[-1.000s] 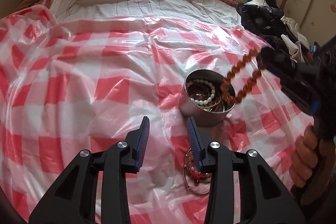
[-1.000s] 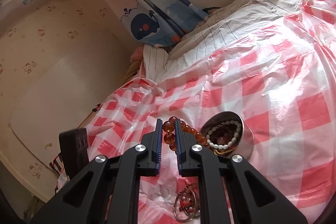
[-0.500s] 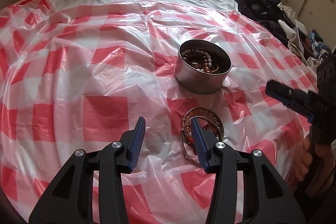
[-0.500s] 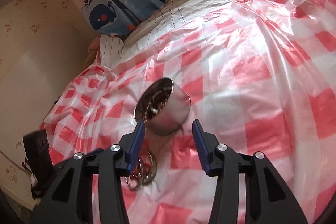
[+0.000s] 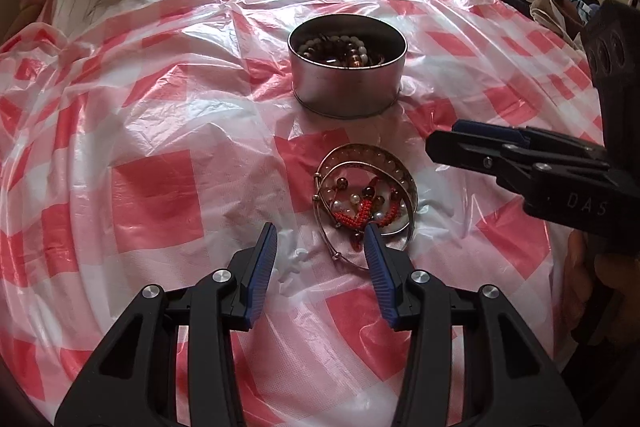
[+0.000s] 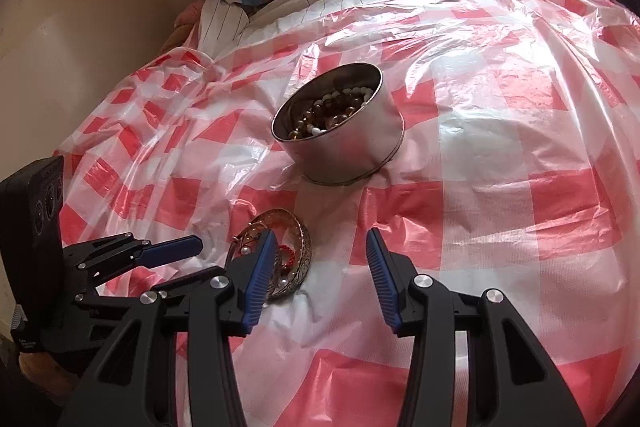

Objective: Organize jewelry
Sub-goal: 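Move the right tool to the silver bangles and red string bracelet, then grasp the red string bracelet with the right tool while the left grasps a silver bangle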

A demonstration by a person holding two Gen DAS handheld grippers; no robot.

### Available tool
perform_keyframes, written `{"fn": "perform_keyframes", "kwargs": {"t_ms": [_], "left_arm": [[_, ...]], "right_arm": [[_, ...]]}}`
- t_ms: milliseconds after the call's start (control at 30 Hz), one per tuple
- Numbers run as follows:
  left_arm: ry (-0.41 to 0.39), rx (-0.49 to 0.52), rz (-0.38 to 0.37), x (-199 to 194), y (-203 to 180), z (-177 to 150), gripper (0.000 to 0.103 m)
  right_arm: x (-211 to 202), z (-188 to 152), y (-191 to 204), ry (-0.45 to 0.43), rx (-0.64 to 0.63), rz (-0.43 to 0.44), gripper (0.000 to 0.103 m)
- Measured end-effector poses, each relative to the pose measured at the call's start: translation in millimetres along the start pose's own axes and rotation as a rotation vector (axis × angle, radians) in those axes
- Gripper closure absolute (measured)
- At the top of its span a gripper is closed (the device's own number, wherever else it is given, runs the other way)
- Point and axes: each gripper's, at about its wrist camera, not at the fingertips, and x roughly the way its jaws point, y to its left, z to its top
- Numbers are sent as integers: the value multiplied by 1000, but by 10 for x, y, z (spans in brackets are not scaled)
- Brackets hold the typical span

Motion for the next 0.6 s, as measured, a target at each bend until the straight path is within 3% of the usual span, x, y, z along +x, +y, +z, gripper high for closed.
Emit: {"fn": "perform_keyframes", "kwargs": {"t_ms": [133, 267, 333, 367, 500, 600], "left_arm": [[12, 30, 52, 55, -4, -20, 60], [15, 59, 98, 60, 2, -23, 60], [19, 73, 134, 58, 22, -29, 60], [21, 77, 155, 55, 40, -29, 60], [25, 86, 236, 43, 109, -33, 59], [21, 79, 243, 20, 146, -31, 59]], "right_arm": [[164, 30, 172, 9, -106, -101, 49], [420, -9, 326, 82, -232, -222, 47], [409, -23, 298, 82, -258, -278, 32], [386, -18, 265, 78, -260, -305, 30], [255, -3, 126, 57, -258, -409, 29], [170, -2, 115, 30, -261, -406, 29]]}}
